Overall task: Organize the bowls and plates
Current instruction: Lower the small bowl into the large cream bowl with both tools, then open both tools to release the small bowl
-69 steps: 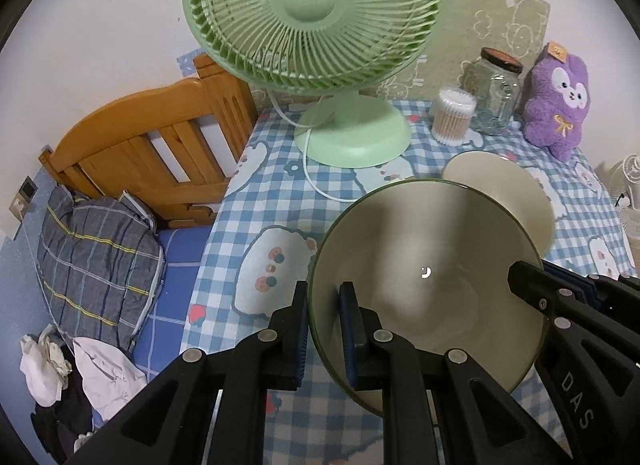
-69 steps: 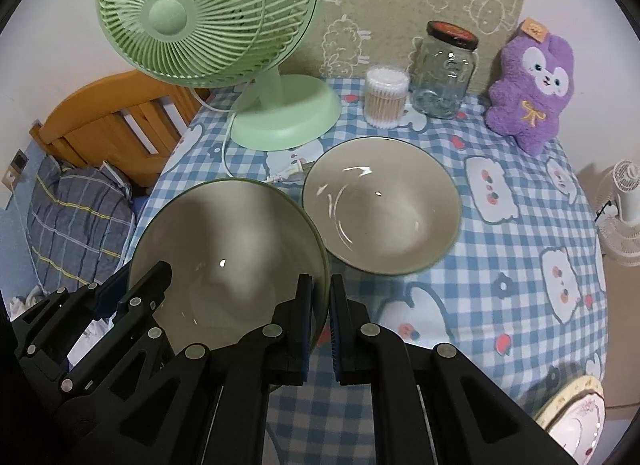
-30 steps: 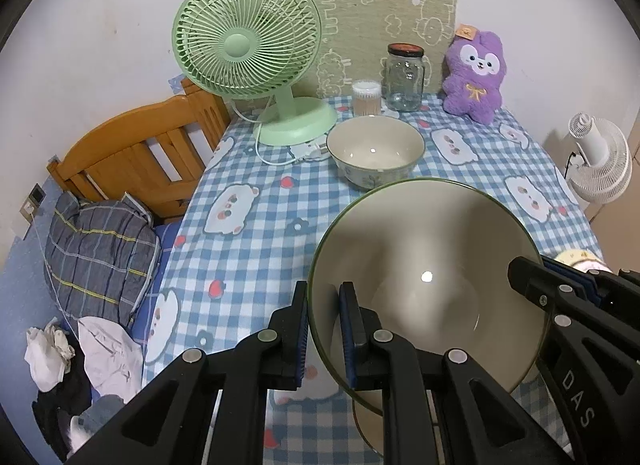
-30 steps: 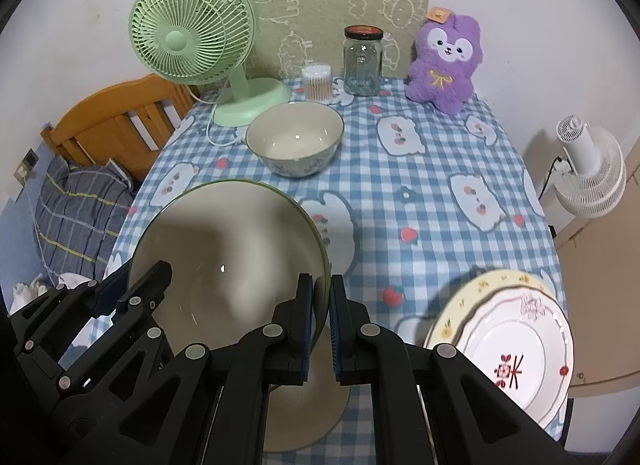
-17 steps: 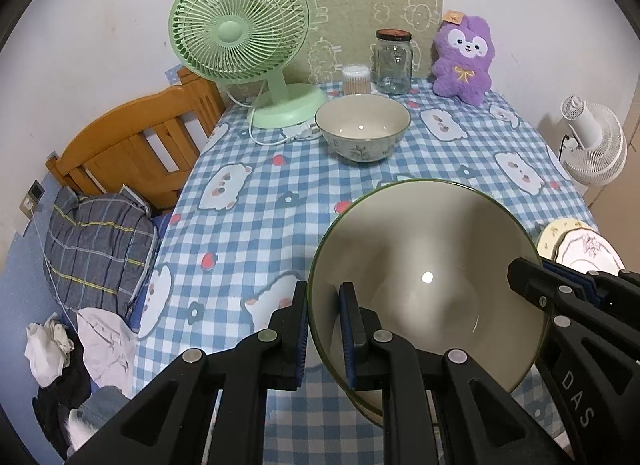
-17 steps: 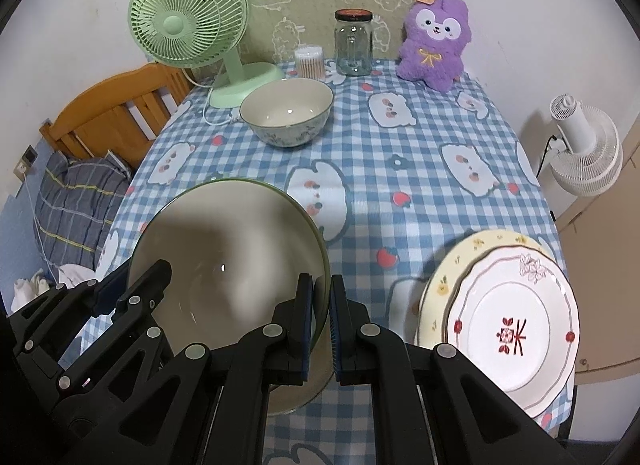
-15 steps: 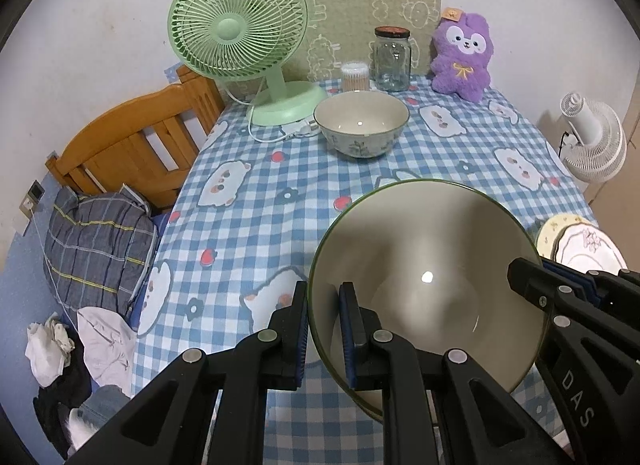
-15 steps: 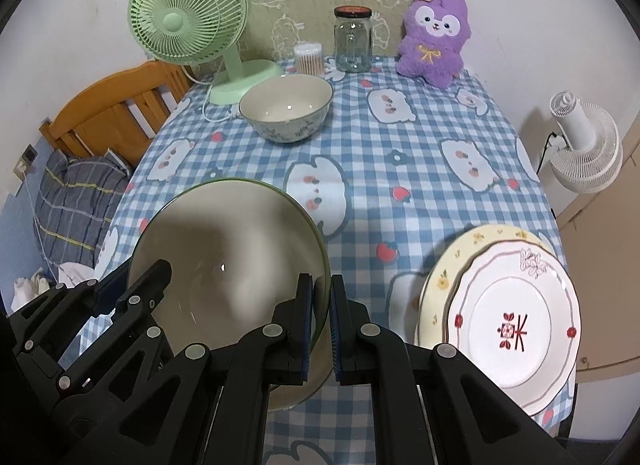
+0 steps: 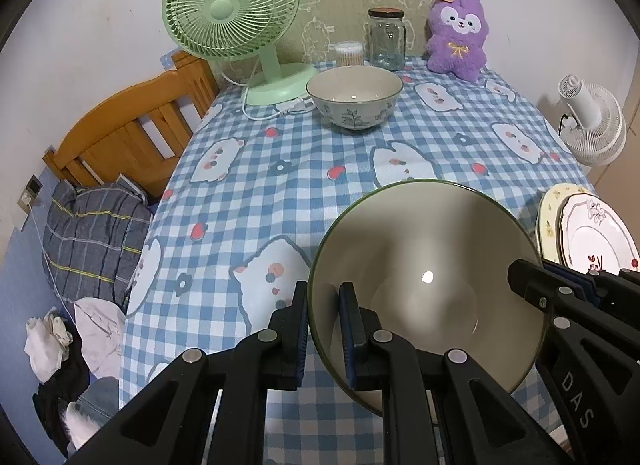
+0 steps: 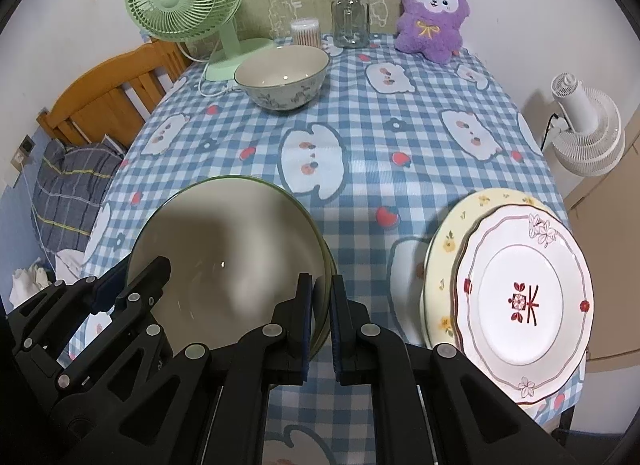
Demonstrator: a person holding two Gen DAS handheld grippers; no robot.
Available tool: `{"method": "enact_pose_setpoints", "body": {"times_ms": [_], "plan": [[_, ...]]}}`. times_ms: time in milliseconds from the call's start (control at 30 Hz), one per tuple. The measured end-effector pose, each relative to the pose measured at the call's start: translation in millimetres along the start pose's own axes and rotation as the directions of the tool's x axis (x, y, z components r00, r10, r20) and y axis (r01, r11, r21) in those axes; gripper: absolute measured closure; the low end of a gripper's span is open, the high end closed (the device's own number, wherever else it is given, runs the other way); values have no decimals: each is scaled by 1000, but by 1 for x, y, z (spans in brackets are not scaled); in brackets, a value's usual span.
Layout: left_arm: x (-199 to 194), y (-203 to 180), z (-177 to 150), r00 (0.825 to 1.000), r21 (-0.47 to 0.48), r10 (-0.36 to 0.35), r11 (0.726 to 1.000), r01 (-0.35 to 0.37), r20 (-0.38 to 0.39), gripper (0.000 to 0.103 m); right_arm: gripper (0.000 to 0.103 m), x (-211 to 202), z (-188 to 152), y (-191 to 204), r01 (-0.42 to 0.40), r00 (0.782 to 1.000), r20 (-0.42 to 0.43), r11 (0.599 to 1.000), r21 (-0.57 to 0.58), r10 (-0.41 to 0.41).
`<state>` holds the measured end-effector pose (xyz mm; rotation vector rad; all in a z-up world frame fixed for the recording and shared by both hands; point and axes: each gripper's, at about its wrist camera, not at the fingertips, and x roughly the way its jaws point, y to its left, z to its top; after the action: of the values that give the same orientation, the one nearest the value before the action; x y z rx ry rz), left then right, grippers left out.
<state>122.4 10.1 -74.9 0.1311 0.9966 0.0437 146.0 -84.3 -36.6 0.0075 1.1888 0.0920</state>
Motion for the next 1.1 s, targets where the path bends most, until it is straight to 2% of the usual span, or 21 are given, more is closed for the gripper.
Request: {"method": "enact_pose_setpoints", "body": {"times_ms": [500,567,733,800,867,933,1000,1100], "plan": [[12,-4,-7,1000,4,-15,1000,15,-1,91,92,10,-8,-1,30,1000,-6,1000,8,-30],[12,-5,-6,1000,11,-18,1000,18,3,91,89,12,-8,-3,30,1000,-11,999,16,-29],[13,-5,-6,1000,9,-20,1000,20,7,91,88,13,-7,-2,33,999,-17,999,4,-33],[13,-5,-5,1000,9,-18,1000,18,8,91,84,13,-5,-1,29,999,-24,1000,-5,-29],[13,-5,-5,1000,12,-22,1000,22,6,87,83,13,-4,0,29,999,-29,1000,-8,-29],[11,-5,-5,1000,17,-26,1000,26,14,74,83,12,-4,0,18,1000,-20,1000,-8,-18],[5,-7,-5,999,33,-11,999,10,38,67,83,11,-2,1,12,1000,-14,1000,-7,-12],[-3,-6,-1,998,45,-13,999,10,59,63,83,5,1,2,18,1000,9,1000,-11,-18]]}}
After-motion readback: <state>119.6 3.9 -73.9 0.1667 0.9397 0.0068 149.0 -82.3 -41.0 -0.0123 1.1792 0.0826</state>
